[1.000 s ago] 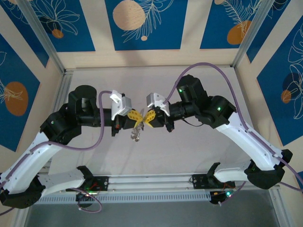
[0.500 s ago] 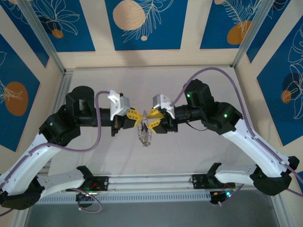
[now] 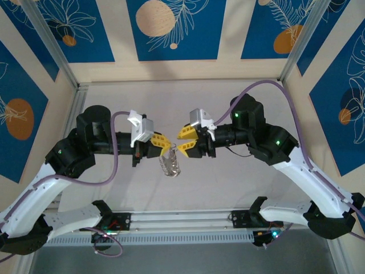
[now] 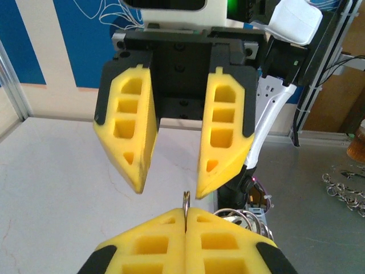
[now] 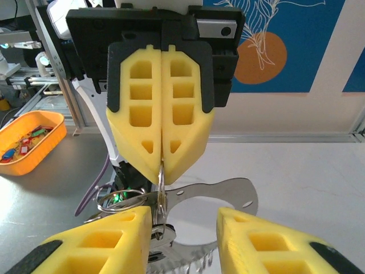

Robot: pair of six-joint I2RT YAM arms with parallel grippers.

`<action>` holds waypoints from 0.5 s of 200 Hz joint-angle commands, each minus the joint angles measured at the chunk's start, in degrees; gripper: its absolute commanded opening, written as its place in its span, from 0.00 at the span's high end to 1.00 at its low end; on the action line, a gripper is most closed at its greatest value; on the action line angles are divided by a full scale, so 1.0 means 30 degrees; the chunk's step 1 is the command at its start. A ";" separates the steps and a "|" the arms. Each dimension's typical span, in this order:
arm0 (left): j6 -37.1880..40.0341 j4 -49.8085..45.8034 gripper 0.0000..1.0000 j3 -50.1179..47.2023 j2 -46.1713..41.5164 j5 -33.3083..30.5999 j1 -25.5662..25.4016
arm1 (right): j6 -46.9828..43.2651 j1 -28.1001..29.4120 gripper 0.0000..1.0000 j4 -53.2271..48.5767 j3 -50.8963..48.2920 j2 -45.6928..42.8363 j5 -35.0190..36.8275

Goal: Put the keys on the keyring

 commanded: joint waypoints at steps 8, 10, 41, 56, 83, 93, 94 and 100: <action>-0.0264 0.1302 1.00 -0.0283 -0.0512 0.0595 -0.0037 | 0.0445 -0.0092 0.67 0.0465 0.0341 0.0415 -0.1169; -0.0282 0.1332 1.00 -0.0311 -0.0541 0.0584 -0.0039 | 0.0482 -0.0103 0.67 0.0465 0.0328 0.0436 -0.1195; -0.0425 0.1840 1.00 -0.0688 -0.0616 0.0557 -0.0027 | 0.0515 -0.0072 0.73 0.0348 0.0305 0.0682 -0.1663; -0.0454 0.2108 1.00 -0.0892 -0.0642 0.0588 -0.0023 | 0.0467 -0.0087 0.81 0.0311 0.0302 0.0781 -0.1740; -0.0679 0.2938 1.00 -0.1386 -0.0763 0.0487 -0.0033 | 0.0346 -0.0087 0.96 0.0334 0.0289 0.0834 -0.1646; -0.0843 0.3328 1.00 -0.1620 -0.0818 0.0349 -0.0028 | 0.0236 -0.0087 1.00 0.0269 0.0331 0.0834 -0.1224; -0.0854 0.3361 1.00 -0.1649 -0.0812 0.0333 -0.0024 | 0.0209 -0.0087 1.00 0.0250 0.0347 0.0834 -0.1160; -0.0914 0.3534 1.00 -0.1786 -0.0875 0.0224 0.0002 | 0.0064 -0.0090 1.00 0.0131 0.0438 0.0834 -0.0869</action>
